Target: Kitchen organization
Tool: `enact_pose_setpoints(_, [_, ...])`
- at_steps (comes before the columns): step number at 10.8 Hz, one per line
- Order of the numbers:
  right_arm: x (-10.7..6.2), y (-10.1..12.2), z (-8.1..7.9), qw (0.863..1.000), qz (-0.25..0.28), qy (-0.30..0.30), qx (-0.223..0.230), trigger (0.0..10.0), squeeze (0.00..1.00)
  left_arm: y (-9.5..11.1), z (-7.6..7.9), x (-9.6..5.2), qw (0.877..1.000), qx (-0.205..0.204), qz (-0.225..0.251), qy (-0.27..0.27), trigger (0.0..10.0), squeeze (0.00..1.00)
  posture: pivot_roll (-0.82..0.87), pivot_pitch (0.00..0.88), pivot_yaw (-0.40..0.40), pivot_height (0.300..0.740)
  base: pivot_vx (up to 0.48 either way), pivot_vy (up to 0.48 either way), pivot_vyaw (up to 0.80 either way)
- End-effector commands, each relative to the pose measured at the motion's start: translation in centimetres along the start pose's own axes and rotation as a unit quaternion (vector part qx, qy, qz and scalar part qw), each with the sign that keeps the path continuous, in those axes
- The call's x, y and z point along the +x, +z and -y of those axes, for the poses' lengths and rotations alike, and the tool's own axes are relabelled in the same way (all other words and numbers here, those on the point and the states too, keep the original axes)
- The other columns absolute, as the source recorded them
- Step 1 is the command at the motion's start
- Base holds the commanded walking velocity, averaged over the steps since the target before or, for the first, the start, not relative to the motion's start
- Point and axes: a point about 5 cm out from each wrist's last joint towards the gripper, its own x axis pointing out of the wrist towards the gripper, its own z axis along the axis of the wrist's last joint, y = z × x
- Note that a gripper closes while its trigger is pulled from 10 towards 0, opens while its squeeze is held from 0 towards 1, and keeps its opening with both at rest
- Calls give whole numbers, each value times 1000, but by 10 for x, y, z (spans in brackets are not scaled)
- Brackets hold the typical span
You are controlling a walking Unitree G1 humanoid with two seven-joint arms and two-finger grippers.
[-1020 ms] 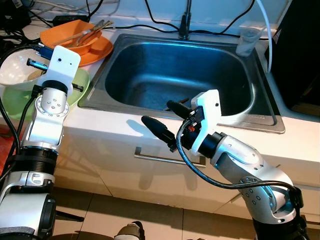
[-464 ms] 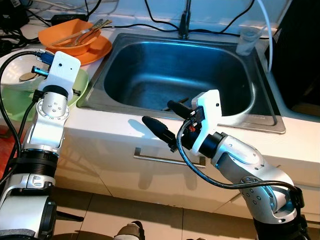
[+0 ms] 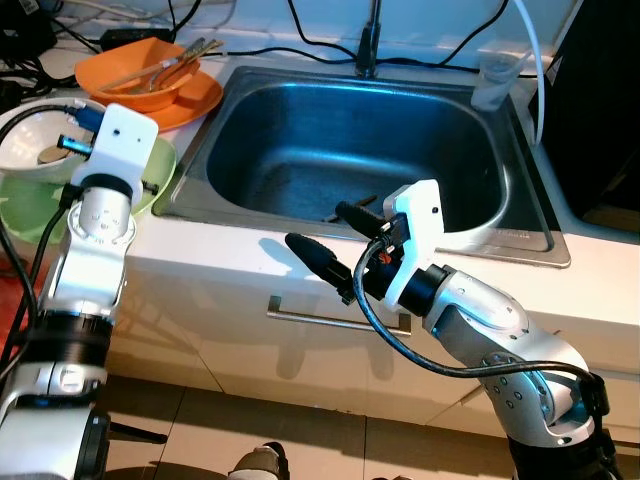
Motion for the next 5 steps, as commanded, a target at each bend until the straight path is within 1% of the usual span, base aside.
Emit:
enact_pose_setpoints(1, [1,0,-1,1000,2,5,-4,10000,0,0,-2,-3,1000,-2,-3,-2,10000,0,104,133,1,740,0,0,0])
enact_pose_setpoints(3, [1,0,-1,1000,1,6,-4,10000,0,-3,-1,-8,1000,-3,-10,-6,10000,0,103,133,-1,740,0,0,0])
enact_pose_setpoints(4, [1,0,-1,1000,1,7,-4,10000,0,-4,-1,-8,1000,-6,-11,-7,4824,0,103,133,-2,740,0,0,0])
enact_pose_setpoints(5, [1,0,-1,1000,1,7,-4,10000,0,-5,-1,-8,1000,-8,-13,-9,0,0,103,133,-2,740,0,0,0])
